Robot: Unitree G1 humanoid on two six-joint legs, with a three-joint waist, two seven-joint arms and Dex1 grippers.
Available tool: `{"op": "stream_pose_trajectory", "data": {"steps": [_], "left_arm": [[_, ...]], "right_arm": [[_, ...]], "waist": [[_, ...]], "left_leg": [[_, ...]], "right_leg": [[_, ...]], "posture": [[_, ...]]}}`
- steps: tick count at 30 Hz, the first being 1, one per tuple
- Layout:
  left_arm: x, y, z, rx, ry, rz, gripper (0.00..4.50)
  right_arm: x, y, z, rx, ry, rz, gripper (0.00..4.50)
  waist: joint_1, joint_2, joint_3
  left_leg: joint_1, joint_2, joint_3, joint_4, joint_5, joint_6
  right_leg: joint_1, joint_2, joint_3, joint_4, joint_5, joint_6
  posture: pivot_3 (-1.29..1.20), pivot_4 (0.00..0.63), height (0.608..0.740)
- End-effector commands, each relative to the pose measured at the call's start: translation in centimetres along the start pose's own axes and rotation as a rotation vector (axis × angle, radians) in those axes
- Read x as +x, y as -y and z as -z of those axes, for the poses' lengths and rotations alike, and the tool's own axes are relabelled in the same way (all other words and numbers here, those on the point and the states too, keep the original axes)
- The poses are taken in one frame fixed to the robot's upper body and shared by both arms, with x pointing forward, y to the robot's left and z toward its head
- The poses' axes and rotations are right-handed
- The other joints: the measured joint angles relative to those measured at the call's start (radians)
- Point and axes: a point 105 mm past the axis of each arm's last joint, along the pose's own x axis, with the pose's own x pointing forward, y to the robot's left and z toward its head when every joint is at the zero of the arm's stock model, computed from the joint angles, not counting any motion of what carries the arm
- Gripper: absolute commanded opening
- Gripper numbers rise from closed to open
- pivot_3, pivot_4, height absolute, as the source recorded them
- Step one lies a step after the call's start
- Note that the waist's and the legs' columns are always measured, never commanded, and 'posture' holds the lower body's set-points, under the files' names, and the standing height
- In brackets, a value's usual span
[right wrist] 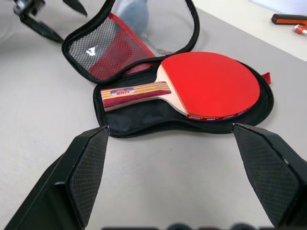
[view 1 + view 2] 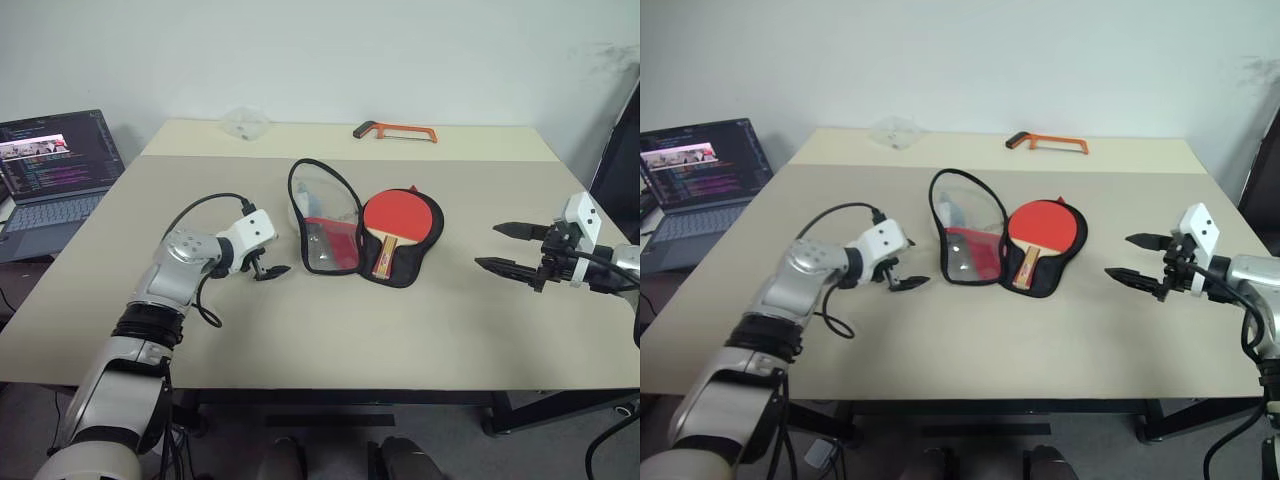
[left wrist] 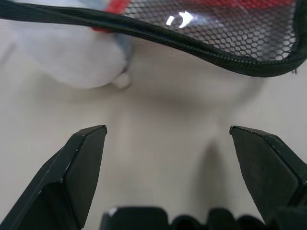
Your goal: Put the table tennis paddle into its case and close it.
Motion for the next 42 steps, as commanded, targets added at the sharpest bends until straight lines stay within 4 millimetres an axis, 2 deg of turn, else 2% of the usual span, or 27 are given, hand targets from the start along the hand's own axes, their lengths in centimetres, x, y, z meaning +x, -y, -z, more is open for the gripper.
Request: {"op": "stream_pose_trajectory", "data": {"steps": [1,5,8,18,19,28,32,34,37,40,42], "left_arm": [[0.4,-0.8,-1.1,0.062,0.013,-0.025,4.5],[1.0,-0.8,-1.4,0.071,0.01,-0.025,4.5],[1.3,-0.9,-1.5,0.071,0.018,-0.024,3.91],[2.2,-0.3,-1.6,0.048,0.028,-0.014,0.24],[2.5,-0.4,-1.6,0.042,0.024,-0.036,0.04],[5.3,0.7,-6.4,0.051,0.152,-0.048,0.04],[7.1,1.8,-12.0,0.058,0.31,-0.055,0.04],[7.6,2.4,-14.2,0.058,0.374,-0.046,0.04],[8.8,4.7,-17.2,0.052,0.443,0.012,0.04],[10.0,6.8,-17.0,0.102,0.377,0.065,0.04],[10.0,6.5,-16.2,0.112,0.339,0.051,0.04]], "right_arm": [[-0.5,-0.1,-1.7,-0.063,0.041,0.007,4.47],[-0.6,-0.4,-2.1,-0.071,0.052,0.002,4.47],[-0.8,-0.4,-2.2,-0.072,0.051,0.003,4.5],[-0.7,-0.5,-1.8,-0.068,0.037,0.007,4.5],[-0.6,-0.5,-1.8,-0.068,0.037,0.007,4.5],[-0.5,-0.6,-1.5,-0.059,0.026,0.008,4.5],[-0.6,-0.8,-1.7,-0.06,0.029,0.013,4.5],[-0.8,-0.9,-1.9,-0.062,0.035,0.017,4.5],[-1.1,-1.0,-3.0,-0.058,0.076,0.032,4.5],[-1.3,-1.1,-3.6,-0.068,0.081,0.044,4.5],[-1.5,-1.2,-3.9,-0.051,0.082,0.051,4.5]], "waist": [[0.0,0.0,0.0],[0.0,0.0,0.0],[0.0,0.0,0.0],[0.0,0.0,0.0],[0.0,0.0,0.0],[0.003,0.0,0.0],[0.008,0.0,0.0],[0.015,0.0,0.0],[0.021,0.0,0.0],[0.022,0.0,0.0],[0.011,0.0,0.0]], "left_leg": [[0.0,0.0,0.0,0.0,0.0,0.0],[0.001,0.0,0.0,0.0,0.0,0.0],[0.001,0.0,0.0,0.0,0.0,0.0],[0.001,0.0,-0.001,0.0,0.0,0.0],[0.001,0.0,-0.001,0.0,0.0,0.0],[0.001,-0.001,-0.001,0.001,0.0,0.0],[0.001,-0.001,-0.001,0.001,0.0,0.0],[0.001,-0.002,-0.002,0.001,0.0,0.0],[0.001,-0.002,-0.002,0.002,0.0,0.0],[0.002,-0.002,-0.002,0.001,0.0,0.0],[0.003,-0.002,-0.002,0.001,0.0,0.0]], "right_leg": [[0.001,0.0,0.0,0.0,0.0,0.0],[0.001,0.0,0.0,0.0,0.0,0.0],[0.001,0.0,0.0,0.0,0.0,0.0],[0.002,0.0,0.0,0.0,0.0,0.0],[0.002,0.0,0.0,0.0,0.0,0.0],[0.003,0.0,-0.001,-0.001,0.0,0.001],[0.004,0.0,-0.001,-0.001,0.001,0.001],[0.004,0.0,-0.001,-0.001,0.001,0.002],[0.005,-0.001,-0.001,-0.001,0.001,0.002],[0.006,-0.001,-0.001,-0.003,0.001,0.002],[0.006,0.0,0.0,-0.003,0.001,0.002]], "posture": [[0.0,0.15,0.74],[0.0,0.15,0.74],[0.0,0.15,0.74],[0.0,0.15,0.74],[0.0,0.15,0.74],[0.0,0.15,0.74],[0.0,0.15,0.74],[0.0,0.15,0.74],[0.0,0.15,0.74],[0.0,0.15,0.74],[0.0,0.15,0.74]]}}
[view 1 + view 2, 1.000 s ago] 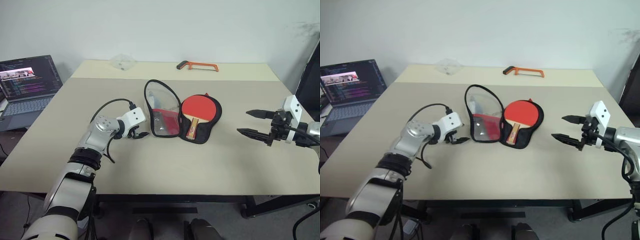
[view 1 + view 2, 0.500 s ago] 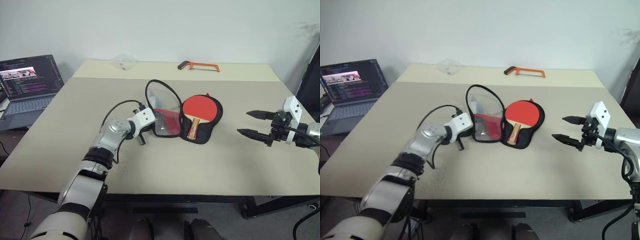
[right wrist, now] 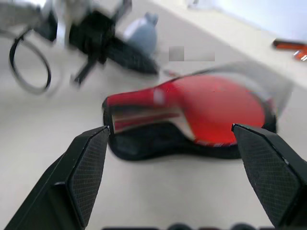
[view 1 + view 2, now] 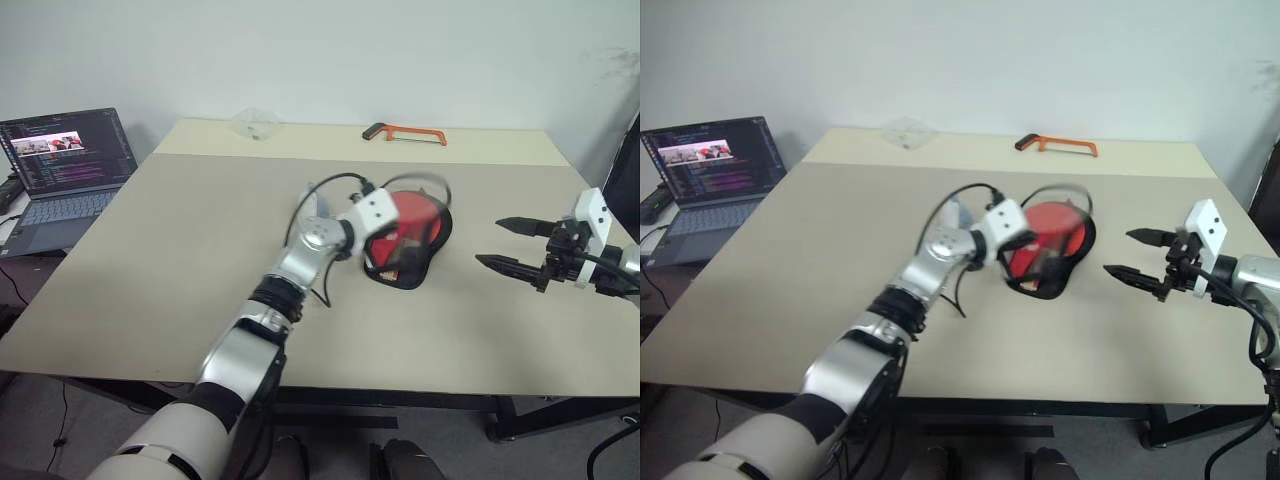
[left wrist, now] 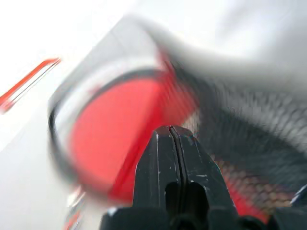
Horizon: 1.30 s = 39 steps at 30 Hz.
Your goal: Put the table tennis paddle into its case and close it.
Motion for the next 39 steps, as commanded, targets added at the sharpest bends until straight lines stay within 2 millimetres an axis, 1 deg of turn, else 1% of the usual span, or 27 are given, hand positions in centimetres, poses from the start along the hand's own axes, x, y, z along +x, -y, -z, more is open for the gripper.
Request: {"op": "stream_pose_trajectory", "data": {"steps": [1,4,7,9,11,12,13,14,16,17,20,21,23,25,26,28,32,35,39], "left_arm": [[-1.1,-1.4,0.7,0.02,-0.051,-0.048,0.04],[-3.5,-3.4,1.7,0.019,-0.08,-0.089,0.04],[-7.0,-4.8,1.7,-0.018,-0.051,-0.083,0.04],[-9.3,-5.3,1.4,-0.057,-0.02,-0.063,0.04],[-12.0,-5.5,1.3,-0.091,-0.001,-0.043,0.4],[-13.2,-5.2,1.4,-0.103,0.003,-0.02,0.57],[-14.2,-4.9,1.5,-0.117,0.008,-0.002,0.92],[-15.0,-4.7,1.6,-0.135,0.012,0.012,1.29],[-16.6,-4.3,2.0,-0.181,0.01,0.022,2.05],[-17.5,-4.1,2.6,-0.199,-0.008,0.021,2.4],[-19.7,-3.3,4.3,-0.222,-0.061,0.014,3.52],[-20.2,-3.0,4.5,-0.239,-0.06,0.009,3.88],[-21.1,-2.5,4.7,-0.268,-0.049,-0.003,4.48],[-21.7,-2.3,5.0,-0.254,-0.048,-0.037,4.48],[-22.1,-2.0,5.1,-0.273,-0.048,-0.042,4.48],[-22.9,-1.0,5.0,-0.328,-0.034,0.0,4.48],[-24.2,0.3,4.2,-0.391,-0.008,0.034,4.48],[-24.5,0.5,4.4,-0.393,-0.026,0.012,4.48],[-24.4,0.7,4.6,-0.394,-0.042,-0.001,4.48]], "right_arm": [[-0.9,0.1,-1.7,0.002,0.026,0.03,4.5],[-0.5,0.2,-1.7,0.127,0.01,0.053,4.5],[1.2,0.9,-2.0,0.307,0.057,0.118,4.5],[2.5,1.4,-1.5,0.441,0.061,0.173,4.5],[4.1,1.7,-0.1,0.613,0.039,0.226,4.5],[4.8,1.8,0.5,0.704,0.033,0.246,4.5],[5.5,1.8,1.1,0.78,0.026,0.259,4.5],[6.0,1.7,1.7,0.845,0.017,0.267,4.5],[6.7,1.1,2.8,0.931,-0.007,0.267,4.5],[7.1,0.6,3.3,0.972,-0.018,0.258,4.5],[8.1,-1.3,4.3,1.062,-0.044,0.198,4.5],[8.4,-1.9,4.5,1.079,-0.05,0.179,4.5],[8.9,-2.6,4.8,1.114,-0.058,0.163,4.5],[9.4,-3.1,5.3,1.144,-0.065,0.161,4.5],[9.6,-3.3,5.6,1.14,-0.081,0.169,4.5],[10.2,-3.5,6.1,1.147,-0.093,0.184,4.5],[10.9,-2.8,6.5,1.172,-0.076,0.232,4.5],[11.1,-2.6,7.1,1.169,-0.09,0.254,4.5],[11.4,-2.5,7.4,1.172,-0.091,0.254,4.5]], "waist": [[-0.012,0.0,0.0],[-0.03,0.0,0.0],[-0.045,0.0,0.0],[-0.05,0.0,0.0],[-0.046,0.0,0.0],[-0.046,0.0,0.0],[-0.044,0.0,0.0],[-0.044,0.0,0.0],[-0.035,0.001,0.0],[-0.032,0.001,0.0],[-0.028,0.001,0.0],[-0.027,0.001,0.0],[-0.027,0.001,0.0],[-0.024,0.001,0.0],[-0.024,0.001,0.0],[-0.025,0.001,0.0],[-0.031,0.001,0.0],[-0.03,0.001,0.0],[-0.032,0.001,0.0]], "left_leg": [[0.001,0.0,0.0,0.0,0.0,0.0],[0.002,0.0,-0.001,-0.001,0.0,0.0],[0.003,0.001,-0.001,-0.001,0.0,0.0],[0.005,0.001,0.0,-0.001,0.0,0.0],[0.005,0.001,-0.001,-0.001,0.0,0.0],[0.005,0.002,-0.001,-0.001,0.0,0.0],[0.005,0.002,0.0,-0.001,0.0,0.0],[0.005,0.002,0.0,-0.002,0.0,0.0],[0.004,0.002,-0.001,-0.002,0.0,0.001],[0.003,0.001,-0.001,-0.002,0.0,0.001],[0.002,0.002,-0.001,-0.002,0.0,0.001],[0.002,0.002,-0.001,-0.002,0.0,0.001],[0.002,0.002,-0.001,-0.002,0.0,0.001],[0.002,0.002,-0.001,-0.002,0.0,0.001],[0.002,0.002,-0.001,-0.002,0.0,0.001],[0.002,0.002,0.0,-0.002,0.0,0.001],[0.002,0.003,0.0,-0.002,0.0,0.001],[0.002,0.003,0.0,-0.002,0.0,0.001],[0.004,0.003,0.0,-0.002,0.0,0.001]], "right_leg": [[0.0,0.0,0.0,0.0,0.0,0.0],[0.0,0.0,0.001,0.002,0.0,0.0],[0.001,0.001,0.001,0.002,0.0,-0.001],[0.002,0.001,0.001,0.002,0.0,-0.001],[0.003,0.0,0.0,0.002,0.0,-0.001],[0.003,0.0,0.0,0.002,0.0,-0.002],[0.003,0.0,0.0,0.002,0.002,-0.005],[0.003,0.0,0.0,0.002,0.002,-0.006],[0.003,0.0,-0.001,0.002,0.002,-0.006],[0.002,0.0,-0.002,0.001,0.002,-0.006],[0.001,-0.001,-0.002,0.001,0.002,-0.006],[0.001,0.0,-0.002,0.001,0.002,-0.006],[0.001,0.0,-0.002,0.001,0.002,-0.006],[0.001,0.0,-0.002,0.001,0.002,-0.006],[0.001,0.0,-0.002,0.001,0.002,-0.006],[0.001,0.0,-0.002,0.001,0.002,-0.006],[0.001,0.0,-0.002,0.001,0.001,-0.006],[0.001,0.0,-0.002,0.001,0.0,-0.003],[0.002,0.0,-0.001,0.001,0.0,-0.003]], "posture": [[0.0,0.15,0.74],[0.0,0.15,0.74],[0.0,0.15,0.74],[0.0,0.15,0.74],[0.0,0.15,0.74],[0.0,0.15,0.74],[0.0,0.15,0.74],[0.0,0.15,0.74],[0.0,0.15,0.74],[0.0,0.15,0.74],[0.0,0.15,0.74],[0.0,0.15,0.74],[0.0,0.15,0.74],[0.0,0.15,0.74],[0.0,0.15,0.74],[0.0,0.15,0.74],[0.0,0.15,0.74],[0.0,0.15,0.74],[0.0,0.15,0.74]]}}
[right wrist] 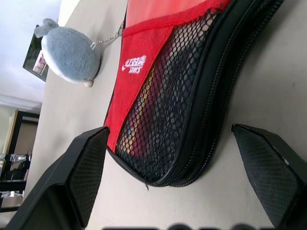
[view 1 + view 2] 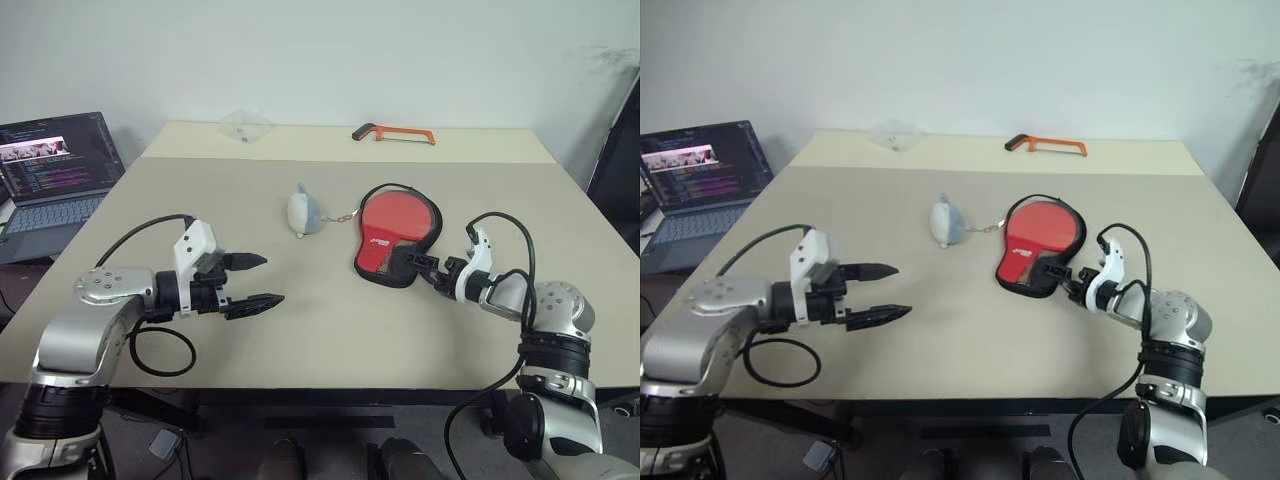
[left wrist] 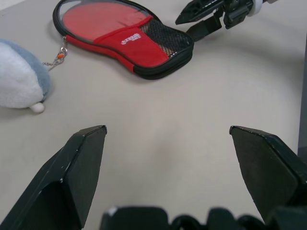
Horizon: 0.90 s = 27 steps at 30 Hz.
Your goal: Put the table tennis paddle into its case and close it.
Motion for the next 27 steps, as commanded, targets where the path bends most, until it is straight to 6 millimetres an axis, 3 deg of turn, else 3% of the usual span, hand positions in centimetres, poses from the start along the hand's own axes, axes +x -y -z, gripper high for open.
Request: {"op": "stream_pose_trajectory", "data": {"steps": [1,11,20,23,27], "left_arm": [[-0.4,0.1,-1.1,0.043,0.017,-0.021,4.48],[0.2,0.4,-1.2,0.049,0.014,-0.025,4.48],[0.9,0.8,-1.0,0.057,0.011,-0.017,4.48],[1.0,0.8,-1.0,0.064,0.007,-0.014,4.5],[1.0,0.7,-0.9,0.069,0.002,-0.017,4.5]], "right_arm": [[0.2,0.0,-0.8,-0.011,0.026,0.007,4.5],[2.9,-3.9,0.4,-0.016,-0.002,-0.108,4.5],[3.8,-3.7,0.5,-0.016,0.005,-0.098,4.5],[4.0,-3.1,0.3,-0.019,0.021,-0.068,3.93],[4.0,-2.6,0.5,-0.019,0.018,-0.051,2.55]], "waist": [[-0.001,0.0,0.0],[-0.024,-0.001,0.0],[-0.018,-0.001,0.0],[-0.018,-0.001,0.0],[-0.018,-0.001,0.0]], "left_leg": [[0.0,0.0,0.0,0.0,0.0,0.0],[0.001,0.001,0.001,-0.001,0.001,0.002],[-0.001,0.001,0.002,-0.009,0.001,0.002],[-0.001,0.001,0.001,-0.009,0.001,0.002],[-0.001,0.001,0.002,-0.009,0.001,0.002]], "right_leg": [[0.0,0.0,0.0,0.0,0.0,0.0],[-0.001,0.001,0.002,0.0,0.0,-0.003],[-0.005,0.001,0.001,-0.002,0.0,-0.003],[-0.005,0.002,0.001,-0.002,0.0,-0.003],[-0.005,0.001,0.002,-0.002,0.001,-0.002]], "posture": [[0.0,0.15,0.74],[0.0,0.15,0.74],[0.0,0.15,0.74],[0.0,0.15,0.74],[0.0,0.15,0.74]]}}
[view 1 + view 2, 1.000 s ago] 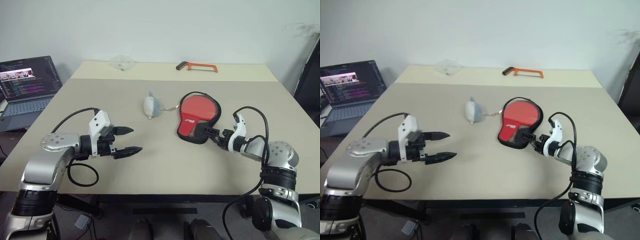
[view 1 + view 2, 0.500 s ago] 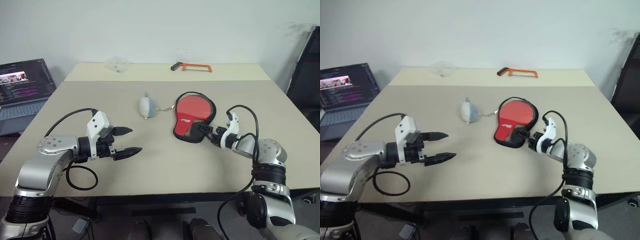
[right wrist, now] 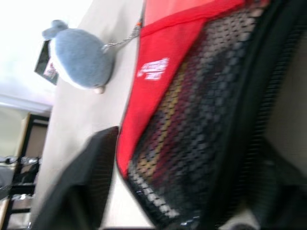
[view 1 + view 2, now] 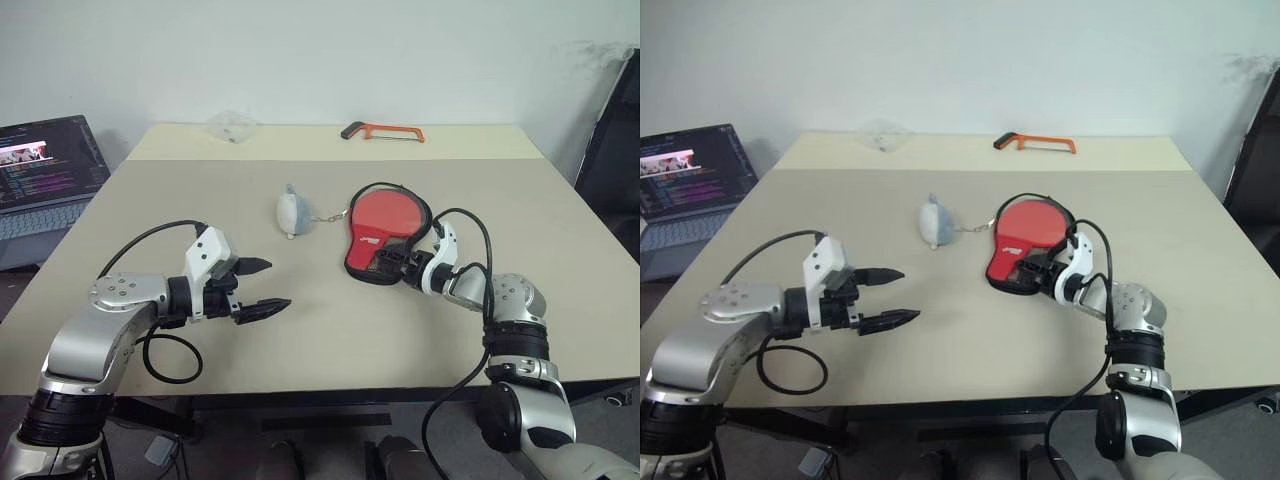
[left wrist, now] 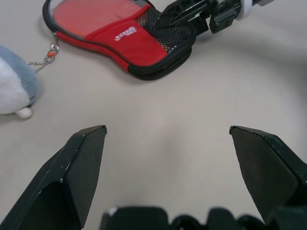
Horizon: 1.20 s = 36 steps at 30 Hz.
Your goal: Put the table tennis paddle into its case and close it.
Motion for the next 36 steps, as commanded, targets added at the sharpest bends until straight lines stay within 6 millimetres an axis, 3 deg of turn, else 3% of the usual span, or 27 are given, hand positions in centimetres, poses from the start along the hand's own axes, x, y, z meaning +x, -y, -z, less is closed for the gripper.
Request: {"op": "stream_pose_trajectory", "data": {"steps": [1,7,15,28,36], "left_arm": [[-0.2,0.0,-1.2,0.057,0.021,-0.003,4.5],[-0.1,0.0,-1.0,0.059,0.019,-0.002,4.5],[-0.2,-0.1,-0.8,0.062,0.012,-0.004,4.5],[-1.1,-0.1,-0.3,0.067,-0.032,0.002,4.5],[-1.0,0.1,-0.1,0.075,-0.044,0.019,4.5]], "right_arm": [[-0.1,-0.2,-0.7,-0.023,0.024,0.0,2.09],[-0.3,-0.1,-0.4,-0.028,0.016,0.004,0.07],[-0.7,-1.2,1.0,-0.066,-0.074,-0.052,0.03],[-6.2,-2.2,7.8,-0.295,-0.46,-0.245,0.03],[-7.8,-2.6,10.9,-0.408,-0.577,-0.316,0.03]], "waist": [[0.0,0.0,0.0],[0.0,-0.001,-0.001],[0.003,-0.001,-0.001],[0.005,-0.001,-0.001],[0.004,-0.002,-0.001]], "left_leg": [[0.0,0.0,0.0,0.0,0.0,0.0],[-0.001,0.0,0.0,-0.003,0.0,0.0],[-0.002,0.0,0.0,-0.004,0.0,0.0],[-0.006,0.0,0.0,-0.007,0.0,0.0],[-0.006,0.0,0.0,-0.007,0.0,0.0]], "right_leg": [[0.0,0.0,0.0,0.0,0.0,0.0],[-0.003,0.0,0.0,0.0,-0.001,-0.002],[-0.004,0.0,0.0,-0.001,-0.001,-0.002],[-0.009,0.0,-0.002,0.0,-0.004,-0.004],[-0.009,0.0,-0.001,0.0,-0.004,-0.004]], "posture": [[0.0,0.15,0.74],[0.0,0.15,0.74],[0.0,0.15,0.74],[0.0,0.15,0.74],[0.0,0.15,0.74]]}}
